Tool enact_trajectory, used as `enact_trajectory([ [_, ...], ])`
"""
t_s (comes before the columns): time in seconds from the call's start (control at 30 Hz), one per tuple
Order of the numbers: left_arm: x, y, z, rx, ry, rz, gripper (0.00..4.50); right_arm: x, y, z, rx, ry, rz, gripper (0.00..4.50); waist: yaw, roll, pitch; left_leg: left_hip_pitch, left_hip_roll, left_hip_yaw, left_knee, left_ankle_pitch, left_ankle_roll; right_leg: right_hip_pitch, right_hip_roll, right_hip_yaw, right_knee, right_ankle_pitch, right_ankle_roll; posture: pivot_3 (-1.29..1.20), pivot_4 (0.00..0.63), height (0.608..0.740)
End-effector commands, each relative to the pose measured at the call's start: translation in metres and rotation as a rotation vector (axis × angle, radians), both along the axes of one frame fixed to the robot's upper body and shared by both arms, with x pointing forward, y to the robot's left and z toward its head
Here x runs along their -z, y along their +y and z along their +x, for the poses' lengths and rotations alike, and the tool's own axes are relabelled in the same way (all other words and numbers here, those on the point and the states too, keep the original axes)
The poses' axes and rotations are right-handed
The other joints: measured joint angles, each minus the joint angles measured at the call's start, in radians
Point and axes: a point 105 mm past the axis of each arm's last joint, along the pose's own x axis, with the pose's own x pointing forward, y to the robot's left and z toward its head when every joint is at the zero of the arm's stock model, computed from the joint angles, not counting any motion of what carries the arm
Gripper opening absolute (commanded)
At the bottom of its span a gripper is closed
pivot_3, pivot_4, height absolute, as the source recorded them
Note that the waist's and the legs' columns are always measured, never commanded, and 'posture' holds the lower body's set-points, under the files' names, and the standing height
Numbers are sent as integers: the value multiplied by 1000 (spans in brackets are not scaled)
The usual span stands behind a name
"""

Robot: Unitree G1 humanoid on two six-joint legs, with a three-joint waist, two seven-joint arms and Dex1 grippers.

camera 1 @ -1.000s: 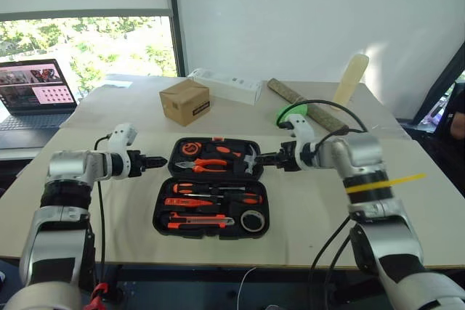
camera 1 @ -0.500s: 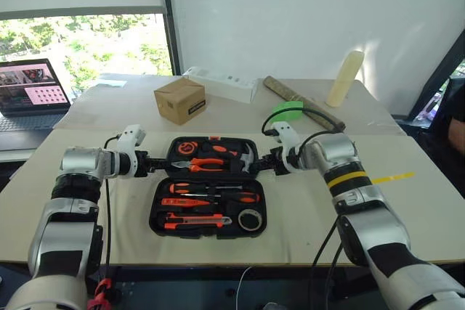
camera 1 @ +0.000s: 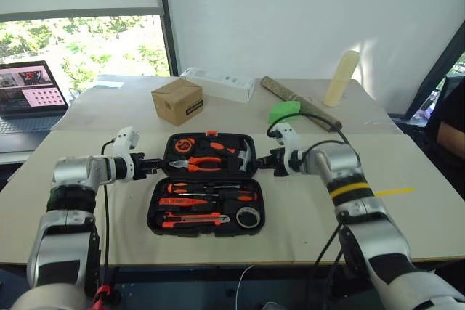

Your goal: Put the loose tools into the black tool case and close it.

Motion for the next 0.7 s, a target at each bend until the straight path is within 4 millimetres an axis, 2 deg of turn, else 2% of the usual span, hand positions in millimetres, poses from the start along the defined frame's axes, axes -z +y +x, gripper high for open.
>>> enact_trajectory([
  [0.03, -55, -6, -16, 119, -437, 0, 27, -66, 13, -23, -206, -482, 2, 0, 0, 0, 0, 0, 0, 0, 0, 0, 0, -1, 0, 0, 0, 0, 0, 0, 150, 740],
  [0.13, -56, -11, -39, 205, -671, 174, 27, -63, 4, -36, -225, -672, -126, 0, 2, 0, 0, -2, 0, 0, -2, -1, 0, -3, -1, -1, -1, 0, 0, 0, 150, 740],
  [0.23, -41, -13, -58, 270, -777, 348, 27, -46, -7, -50, -286, -845, -300, 0, 7, 0, 0, -2, -1, 2, -2, -1, 0, -2, -2, -2, -4, 0, 0, 0, 150, 740],
  [0.4, -2, -20, -90, 448, -866, 588, 27, -6, -33, -67, -351, -961, -496, 0, 20, 0, 0, 0, -1, 6, -2, -1, 1, 2, -1, -3, -6, 0, 0, 0, 150, 740],
  [0.53, 31, -15, -115, 610, -877, 747, 27, 20, -53, -86, -386, -1034, -613, 0, 33, 0, 0, 6, 1, 8, -1, -2, 2, 6, -2, -2, -7, 0, 0, 0, 150, 740],
  [0.63, 43, -9, -124, 672, -851, 771, 0, 26, -57, -92, -393, -1029, -596, 1004, 32, 1, 0, 15, 2, 8, -2, -3, 4, 15, -3, -1, -10, -1, -1, 0, 150, 740],
  [0.67, 44, -6, -123, 661, -843, 770, 349, 28, -58, -95, -405, -1036, -604, 1408, 31, 1, 0, 21, 3, 7, -3, -5, 6, 22, -2, -2, -13, -1, -1, 0, 150, 740],
  [0.7, 44, -4, -122, 651, -839, 768, 698, 29, -59, -96, -414, -1042, -609, 1533, 28, 1, 0, 23, 4, 6, -3, -8, 11, 24, -2, -2, -13, -1, -1, 0, 150, 740],
])
